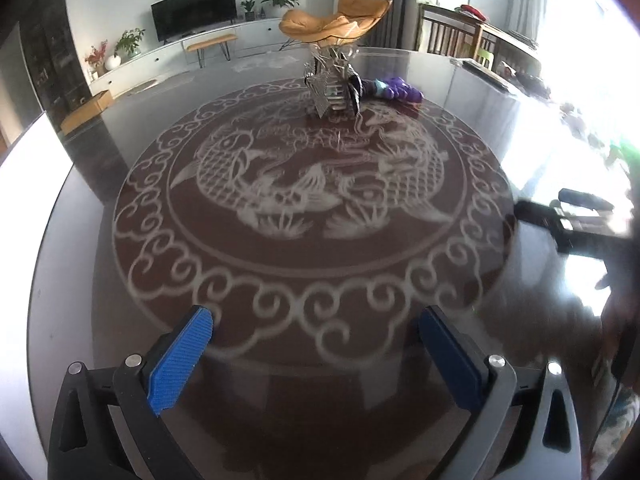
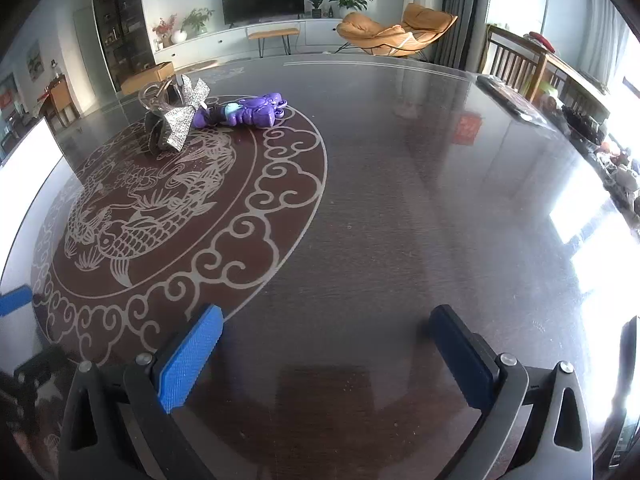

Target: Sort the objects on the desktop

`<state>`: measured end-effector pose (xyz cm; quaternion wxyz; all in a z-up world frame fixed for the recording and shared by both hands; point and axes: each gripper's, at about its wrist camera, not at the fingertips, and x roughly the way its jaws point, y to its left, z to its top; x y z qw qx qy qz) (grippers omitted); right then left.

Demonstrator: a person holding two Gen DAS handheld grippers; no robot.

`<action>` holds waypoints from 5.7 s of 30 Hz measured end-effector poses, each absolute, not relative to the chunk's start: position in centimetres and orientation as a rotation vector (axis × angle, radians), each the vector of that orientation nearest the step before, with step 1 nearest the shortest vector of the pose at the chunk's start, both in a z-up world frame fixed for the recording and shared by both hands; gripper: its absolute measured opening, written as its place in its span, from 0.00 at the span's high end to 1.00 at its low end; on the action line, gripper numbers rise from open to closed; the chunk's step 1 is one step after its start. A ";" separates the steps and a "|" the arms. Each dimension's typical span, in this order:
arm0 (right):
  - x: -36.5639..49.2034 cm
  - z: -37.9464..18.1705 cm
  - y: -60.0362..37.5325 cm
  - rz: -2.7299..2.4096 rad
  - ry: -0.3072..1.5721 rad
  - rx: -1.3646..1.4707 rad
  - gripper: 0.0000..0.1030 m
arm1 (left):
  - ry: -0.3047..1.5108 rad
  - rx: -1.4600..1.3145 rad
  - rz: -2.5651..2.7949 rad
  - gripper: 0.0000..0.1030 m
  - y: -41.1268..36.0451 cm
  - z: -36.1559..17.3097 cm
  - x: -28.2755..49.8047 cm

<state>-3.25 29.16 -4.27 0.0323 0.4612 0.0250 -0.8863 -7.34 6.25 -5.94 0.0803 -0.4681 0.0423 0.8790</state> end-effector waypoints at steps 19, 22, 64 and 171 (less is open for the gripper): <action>-2.7 -3.8 29.4 -2.781 0.066 1.403 0.00 | 0.138 -1.519 2.562 0.00 11.0 -4.8 -24.0; -3.0 -4.1 29.1 -2.736 0.072 1.422 0.00 | 0.145 -1.509 2.558 0.00 11.7 -4.8 -25.7; -2.6 -3.8 28.7 -2.779 0.121 1.414 0.00 | -0.039 -1.488 2.827 0.00 -4.8 -4.6 -10.1; -1.3 -3.8 20.4 -2.536 0.077 1.337 0.07 | -0.032 -1.592 2.750 0.00 -5.8 -5.2 -11.7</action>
